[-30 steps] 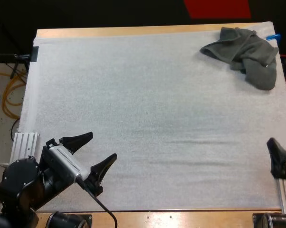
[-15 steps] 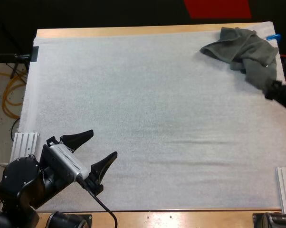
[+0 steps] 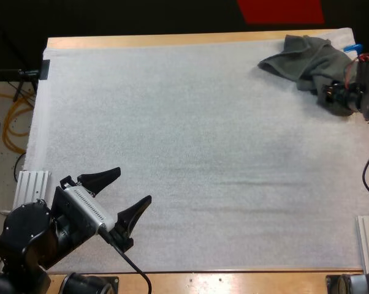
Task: Pick towel from pile fold and stack
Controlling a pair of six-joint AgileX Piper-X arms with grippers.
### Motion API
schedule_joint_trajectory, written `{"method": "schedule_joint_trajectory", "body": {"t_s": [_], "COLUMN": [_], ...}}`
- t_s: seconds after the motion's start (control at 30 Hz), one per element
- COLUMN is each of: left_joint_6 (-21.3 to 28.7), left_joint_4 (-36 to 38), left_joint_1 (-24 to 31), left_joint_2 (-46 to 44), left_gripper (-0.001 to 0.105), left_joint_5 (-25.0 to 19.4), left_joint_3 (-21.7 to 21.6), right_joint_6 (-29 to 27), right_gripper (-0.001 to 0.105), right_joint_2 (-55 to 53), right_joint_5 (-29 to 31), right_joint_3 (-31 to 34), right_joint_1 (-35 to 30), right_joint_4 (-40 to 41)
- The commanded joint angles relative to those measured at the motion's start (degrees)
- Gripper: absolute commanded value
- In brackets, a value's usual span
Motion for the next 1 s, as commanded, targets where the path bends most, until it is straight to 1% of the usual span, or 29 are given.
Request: {"method": "schedule_joint_trajectory", "body": {"t_s": [0.0, 0.17, 0.33, 0.4, 0.43, 0.47, 0.5, 0.57, 0.6, 0.63, 0.67, 0.77, 0.9, 0.97], "left_joint_6": [-0.44, -0.63, -0.60, -0.60, -0.60, -0.60, -0.60, -0.60, -0.60, -0.70, -1.21, -3.18, -3.23, -3.23], "left_joint_4": [-0.77, -0.77, -0.77, -0.77, -0.77, -0.77, -0.77, -0.87, -0.95, -1.15, -1.40, -1.70, -1.70, -1.70], "left_joint_1": [-0.26, -0.26, -0.26, -0.26, -0.26, -0.26, -0.26, -0.26, -0.26, -0.26, -0.26, -0.26, -0.26, -0.26], "left_joint_2": [0.02, 0.02, 0.02, 0.02, 0.02, 0.12, 0.16, 0.42, 0.52, 0.70, 0.88, 0.92, 0.92, 0.92], "left_gripper": [0.074, 0.074, 0.074, 0.074, 0.074, 0.074, 0.074, 0.074, 0.074, 0.074, 0.074, 0.074, 0.074, 0.074], "left_joint_5": [0.31, 0.13, -0.41, -1.56, -2.53, -3.35, -3.60, -3.76, -3.76, -3.76, -3.76, -3.76, -3.50, -3.50], "left_joint_3": [-0.35, -0.35, -0.35, -0.35, -0.35, -0.35, -0.35, -0.35, -0.35, -0.35, -0.35, -0.35, -0.35, -0.35], "right_joint_6": [-0.18, 2.37, 3.69, 4.91, 5.09, 5.14, 5.13, 4.94, 4.92, 4.92, 4.92, 4.92, 4.41, 4.64], "right_gripper": [0.079, 0.079, 0.078, 0.070, 0.062, 0.051, 0.045, 0.022, 0.018, 0.008, 0.001, 0.000, 0.000, 0.000], "right_joint_2": [1.10, 7.73, 10.92, 11.31, 11.38, 11.50, 11.52, 11.53, 11.53, 11.53, 11.53, 11.53, 11.31, 11.25], "right_joint_5": [0.36, 0.35, 0.15, 0.31, 0.31, 0.31, 0.31, 0.31, 0.31, -0.07, -0.77, -2.85, -2.66, 0.61], "right_joint_3": [-1.21, -4.74, -6.61, -6.66, -6.66, -6.66, -6.66, -6.66, -6.66, -6.66, -6.66, -6.66, -6.66, -6.66], "right_joint_1": [-0.02, -0.68, -2.02, -2.43, -2.62, -2.82, -2.90, -3.00, -2.98, -2.97, -2.97, -2.97, -2.97, -2.97], "right_joint_4": [-0.77, -1.07, -0.93, -0.93, -0.93, -0.93, -0.93, -0.57, -0.51, -0.26, -0.10, 0.59, 2.91, 4.06]}}
